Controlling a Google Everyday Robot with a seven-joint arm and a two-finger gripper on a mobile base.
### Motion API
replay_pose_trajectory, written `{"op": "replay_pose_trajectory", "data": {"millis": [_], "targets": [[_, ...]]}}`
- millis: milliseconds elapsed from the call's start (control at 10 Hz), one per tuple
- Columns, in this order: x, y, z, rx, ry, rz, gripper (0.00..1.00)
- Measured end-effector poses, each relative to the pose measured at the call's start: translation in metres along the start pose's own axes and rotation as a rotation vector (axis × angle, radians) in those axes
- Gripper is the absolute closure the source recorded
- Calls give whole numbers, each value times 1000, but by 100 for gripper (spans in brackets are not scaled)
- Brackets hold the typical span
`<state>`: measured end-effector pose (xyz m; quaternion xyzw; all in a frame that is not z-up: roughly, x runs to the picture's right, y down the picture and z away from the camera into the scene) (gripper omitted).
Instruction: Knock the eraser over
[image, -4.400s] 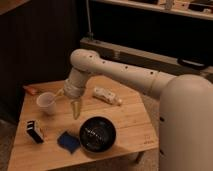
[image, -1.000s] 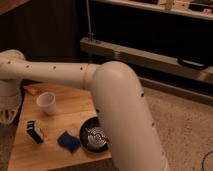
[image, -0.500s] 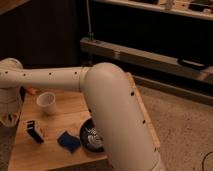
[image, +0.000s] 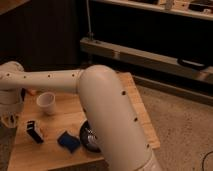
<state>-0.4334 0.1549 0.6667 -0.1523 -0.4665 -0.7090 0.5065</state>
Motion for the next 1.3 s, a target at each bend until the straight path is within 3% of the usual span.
{"op": "replay_pose_trajectory", "data": {"millis": [300,500,700,800,1100,1300], "targets": [[-4,16,28,-110,-79,26,100],[-15,52,34,-146,-95,107,100],[-34,85,24,-150,-89,182,100],[-51,111,15,-146,-80,248,100],[-96,171,-12,-52,-11,431,98],[-115,189,-20,-10,20,493,98]]}}
